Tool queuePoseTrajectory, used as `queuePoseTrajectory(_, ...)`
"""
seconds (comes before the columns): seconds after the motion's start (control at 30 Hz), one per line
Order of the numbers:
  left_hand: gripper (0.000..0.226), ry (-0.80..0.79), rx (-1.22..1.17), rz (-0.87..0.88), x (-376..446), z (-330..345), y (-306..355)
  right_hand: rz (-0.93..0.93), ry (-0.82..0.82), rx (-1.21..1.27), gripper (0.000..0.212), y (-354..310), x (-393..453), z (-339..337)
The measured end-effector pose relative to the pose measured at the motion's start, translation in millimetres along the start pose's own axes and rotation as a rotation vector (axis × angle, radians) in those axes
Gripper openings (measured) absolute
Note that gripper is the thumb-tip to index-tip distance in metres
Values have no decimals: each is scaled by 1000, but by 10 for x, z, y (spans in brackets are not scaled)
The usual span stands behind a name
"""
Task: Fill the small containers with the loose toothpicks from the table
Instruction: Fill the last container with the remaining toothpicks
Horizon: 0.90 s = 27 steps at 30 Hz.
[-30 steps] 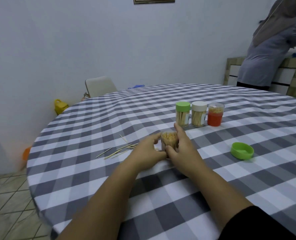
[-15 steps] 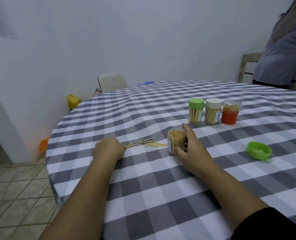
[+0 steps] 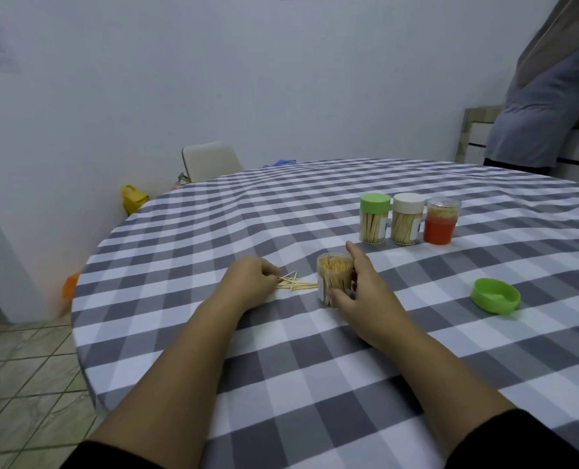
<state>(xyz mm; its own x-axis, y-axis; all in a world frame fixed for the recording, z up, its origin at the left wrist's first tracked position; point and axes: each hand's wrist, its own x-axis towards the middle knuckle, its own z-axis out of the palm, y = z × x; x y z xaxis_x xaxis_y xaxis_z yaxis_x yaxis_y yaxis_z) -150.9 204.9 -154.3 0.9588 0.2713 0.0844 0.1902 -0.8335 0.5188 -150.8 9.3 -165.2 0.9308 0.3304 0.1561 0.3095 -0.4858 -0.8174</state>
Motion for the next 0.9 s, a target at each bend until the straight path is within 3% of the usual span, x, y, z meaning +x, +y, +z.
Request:
queuePoseTrajectory(0.13,31,205,-50,-179,196,7,-150,-9,-2,10,78,10,9,5)
queuePoseTrajectory(0.27,43,184,69,-376,353,44,-208,-12,-2,8,79,18,26,11)
queuePoseTrajectory(0.4,25,128,76,-304,464,76,-155,-12,-1,0,80,22,40,10)
queuePoseTrajectory(0.53,22,-32,-2,-221,429,13,-17,2,13,0,82,45,64,-11)
queuePoseTrajectory(0.73,23,-204,34,-36,258,2,195,20,29,13,84,62,60,-42)
queuePoseTrajectory(0.9,39,-205,129,16,189,60,266,33,47,19,85,58,65,-70)
